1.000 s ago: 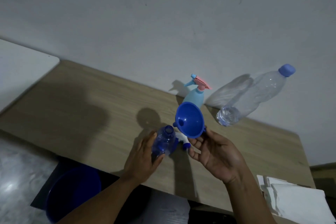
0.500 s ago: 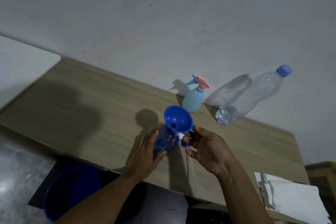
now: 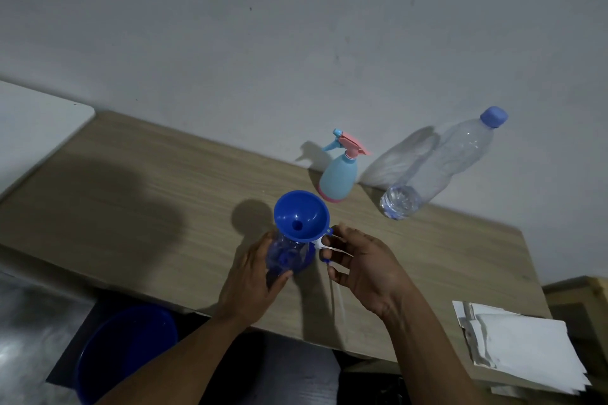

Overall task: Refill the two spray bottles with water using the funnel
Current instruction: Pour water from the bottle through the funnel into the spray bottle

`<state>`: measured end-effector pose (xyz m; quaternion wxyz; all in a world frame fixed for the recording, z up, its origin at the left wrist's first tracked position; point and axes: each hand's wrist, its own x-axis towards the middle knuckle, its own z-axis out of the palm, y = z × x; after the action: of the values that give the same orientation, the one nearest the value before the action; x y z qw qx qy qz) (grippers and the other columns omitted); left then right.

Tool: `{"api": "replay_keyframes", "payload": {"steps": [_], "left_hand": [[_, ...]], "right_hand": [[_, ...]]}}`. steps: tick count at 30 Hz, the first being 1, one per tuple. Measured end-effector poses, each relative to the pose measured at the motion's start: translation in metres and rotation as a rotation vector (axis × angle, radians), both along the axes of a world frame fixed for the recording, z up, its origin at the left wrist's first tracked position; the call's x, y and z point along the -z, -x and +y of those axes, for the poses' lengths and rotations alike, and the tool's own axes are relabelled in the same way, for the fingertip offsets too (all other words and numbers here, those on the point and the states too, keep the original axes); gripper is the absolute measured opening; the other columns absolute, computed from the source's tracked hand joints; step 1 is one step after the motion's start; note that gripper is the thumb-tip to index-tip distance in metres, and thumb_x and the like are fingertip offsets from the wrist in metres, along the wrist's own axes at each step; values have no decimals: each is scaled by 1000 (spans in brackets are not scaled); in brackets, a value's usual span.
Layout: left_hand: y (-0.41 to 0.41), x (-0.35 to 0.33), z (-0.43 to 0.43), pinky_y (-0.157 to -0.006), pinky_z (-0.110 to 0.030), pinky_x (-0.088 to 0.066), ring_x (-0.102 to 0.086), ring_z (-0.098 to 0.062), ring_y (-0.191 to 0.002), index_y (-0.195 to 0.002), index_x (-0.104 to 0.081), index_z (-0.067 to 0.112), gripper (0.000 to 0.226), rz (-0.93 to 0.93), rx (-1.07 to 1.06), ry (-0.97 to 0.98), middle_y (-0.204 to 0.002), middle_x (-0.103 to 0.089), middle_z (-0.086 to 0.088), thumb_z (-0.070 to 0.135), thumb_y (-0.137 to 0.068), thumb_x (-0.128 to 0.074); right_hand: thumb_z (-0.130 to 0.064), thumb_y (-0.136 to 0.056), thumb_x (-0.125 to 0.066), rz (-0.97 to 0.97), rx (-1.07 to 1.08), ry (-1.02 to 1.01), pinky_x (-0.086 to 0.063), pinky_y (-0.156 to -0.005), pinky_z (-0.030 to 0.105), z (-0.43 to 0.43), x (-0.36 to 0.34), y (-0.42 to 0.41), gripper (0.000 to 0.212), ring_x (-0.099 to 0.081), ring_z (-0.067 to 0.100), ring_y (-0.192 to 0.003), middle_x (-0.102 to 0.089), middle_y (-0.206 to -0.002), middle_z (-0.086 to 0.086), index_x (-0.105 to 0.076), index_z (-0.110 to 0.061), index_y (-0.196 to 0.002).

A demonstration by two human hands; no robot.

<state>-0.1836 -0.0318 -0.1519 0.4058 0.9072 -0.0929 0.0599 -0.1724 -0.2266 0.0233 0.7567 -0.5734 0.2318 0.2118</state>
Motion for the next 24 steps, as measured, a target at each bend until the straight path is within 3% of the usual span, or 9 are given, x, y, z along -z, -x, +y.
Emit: {"api": "replay_keyframes", "payload": {"steps": [4,7,11,15,17,19,22,24], "left_hand": [[20,-1,-4,-108,-39,-41,-35,-23,-141,-150,-22,20,84,19,-99,45,-154,-31,-3,62,-85,-56],[56,0,-18,-104,-52,-39,-41,-31,-130,-140,-35,16,78,4,-181,-18,-143,-37,-8,72,-87,-42],[83,-19,-62,-94,-31,-31,-50,-20,-111,-130,-45,25,60,-122,10,-27,-127,-46,8,63,-84,-53],[35,-87,-133,-95,-34,-45,-51,-9,-114,-130,-44,30,50,-135,160,225,-123,-48,15,47,-86,-62],[-5,-129,-172,-96,-30,-46,-53,-11,-114,-131,-43,27,48,-133,187,267,-123,-51,10,46,-90,-59],[-50,-164,-208,-95,-24,-45,-51,-12,-118,-136,-41,25,50,-79,173,303,-130,-51,3,43,-93,-60],[-109,-196,-244,-105,-34,-44,-47,-17,-127,-142,-37,22,52,-1,88,365,-141,-47,-1,36,-96,-58],[-135,-208,-258,-111,-33,-38,-43,-20,-134,-147,-33,22,55,21,90,369,-147,-42,-2,35,-98,-55]], "right_hand": [[-26,-96,-61,0,65,77,-46,-71,35,-18,4,6,15,-63,18,-78,-71,-90,5,-67,-13,-100],[-26,-98,-59,-34,153,207,-44,-76,37,-40,14,12,15,-63,17,-82,-71,-92,3,-67,-13,-101],[-25,-99,-57,-106,263,337,-43,-74,34,-84,20,8,14,-62,18,-83,-69,-94,4,-65,-14,-96],[-23,-98,-59,-238,357,448,-40,-66,31,-142,10,-20,11,-54,20,-81,-62,-83,5,-63,-17,-90],[-25,-97,-62,-305,365,530,-48,-74,35,-170,0,-40,12,-59,20,-87,-65,-88,2,-66,-16,-103],[-28,-95,-64,-371,344,623,-52,-89,41,-191,-14,-60,29,-64,21,-100,-67,-108,3,-63,-16,-122],[-29,-94,-66,-463,239,708,-53,-94,41,-212,-38,-87,50,-62,19,-109,-60,-128,3,-51,-18,-140],[-29,-94,-67,-499,160,721,-51,-96,36,-221,-49,-101,60,-61,16,-111,-55,-137,3,-43,-19,-148]]}}
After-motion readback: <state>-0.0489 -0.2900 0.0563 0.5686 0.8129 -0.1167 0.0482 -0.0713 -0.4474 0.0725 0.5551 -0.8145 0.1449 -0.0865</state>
